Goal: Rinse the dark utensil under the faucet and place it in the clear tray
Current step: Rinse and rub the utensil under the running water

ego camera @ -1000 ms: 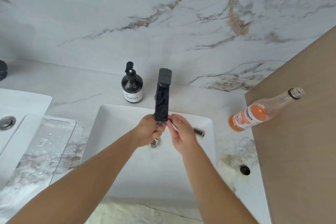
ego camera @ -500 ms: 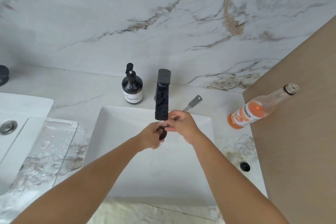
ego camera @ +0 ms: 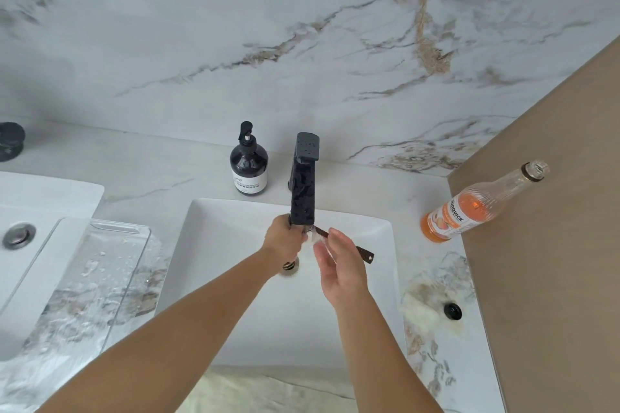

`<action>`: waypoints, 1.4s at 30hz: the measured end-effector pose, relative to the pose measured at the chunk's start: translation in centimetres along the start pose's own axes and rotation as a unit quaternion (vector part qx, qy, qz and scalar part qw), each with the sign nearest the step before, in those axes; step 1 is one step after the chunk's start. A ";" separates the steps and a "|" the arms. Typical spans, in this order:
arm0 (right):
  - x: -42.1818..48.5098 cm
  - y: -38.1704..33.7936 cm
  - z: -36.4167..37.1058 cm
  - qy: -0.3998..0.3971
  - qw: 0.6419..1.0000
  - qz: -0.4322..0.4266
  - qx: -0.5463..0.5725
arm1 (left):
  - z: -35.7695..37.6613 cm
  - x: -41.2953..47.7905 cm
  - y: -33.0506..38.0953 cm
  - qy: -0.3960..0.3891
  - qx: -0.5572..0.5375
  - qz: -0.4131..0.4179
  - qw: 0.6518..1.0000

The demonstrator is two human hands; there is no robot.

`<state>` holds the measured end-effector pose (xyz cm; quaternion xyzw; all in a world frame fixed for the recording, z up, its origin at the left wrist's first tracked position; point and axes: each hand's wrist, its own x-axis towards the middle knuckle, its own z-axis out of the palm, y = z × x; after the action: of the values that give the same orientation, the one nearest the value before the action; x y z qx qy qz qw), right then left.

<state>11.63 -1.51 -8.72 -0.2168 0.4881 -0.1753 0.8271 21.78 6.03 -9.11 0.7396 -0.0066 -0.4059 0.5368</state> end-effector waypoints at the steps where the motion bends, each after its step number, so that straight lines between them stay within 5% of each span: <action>1: -0.4 0.6 -0.1 0.007 1.000 0.002 -0.009 | 0.0 0.0 -0.1 0.002 -0.010 -0.010 1.000; 8: -0.5 2.9 2.1 -0.105 0.984 0.096 -0.107 | -0.2 -1.6 -2.1 -0.076 -0.163 -0.075 0.981; 10: 0.1 2.5 2.2 -0.091 0.977 0.082 -0.177 | -1.4 -1.3 -2.0 -0.057 0.023 -0.049 0.997; 12: 0.6 2.1 2.1 -0.055 0.965 0.034 -0.255 | -2.7 -1.0 -1.7 -0.019 0.254 -0.010 0.967; 15: 1.1 2.1 2.6 0.015 0.947 -0.055 -0.315 | -2.5 -0.8 -1.3 -0.016 0.350 0.034 0.936; 19: 0.9 2.0 2.4 0.005 0.976 -0.042 -0.213 | -1.5 -0.8 -0.8 -0.091 0.071 -0.063 0.991; 21: 0.4 1.9 2.2 -0.053 0.992 0.002 -0.112 | -1.3 -0.7 -0.8 -0.103 -0.066 -0.114 0.986; 23: 0.3 2.1 2.3 -0.078 0.990 -0.007 -0.114 | -1.3 -1.0 -0.9 -0.097 -0.043 -0.112 0.988; 28: 0.4 2.8 2.3 -0.054 0.976 -0.046 -0.208 | -2.6 -1.5 -0.4 -0.104 0.211 -0.063 0.970; 35: 0.5 2.7 1.9 -0.262 0.960 0.042 -0.085 | -4.1 -3.3 0.6 -0.139 0.166 -0.088 0.972; 39: 0.6 3.3 2.1 -0.307 0.949 0.059 -0.052 | -4.7 -3.5 -0.2 -0.097 0.157 -0.101 0.978; 42: 0.7 2.8 2.5 -0.259 0.963 0.043 -0.069 | -6.0 -3.8 -0.6 -0.080 0.126 -0.149 0.977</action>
<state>14.42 0.99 -9.62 -0.2903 0.2774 -0.0435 0.9148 22.65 12.68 -6.79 0.7589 0.0098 -0.5356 0.3703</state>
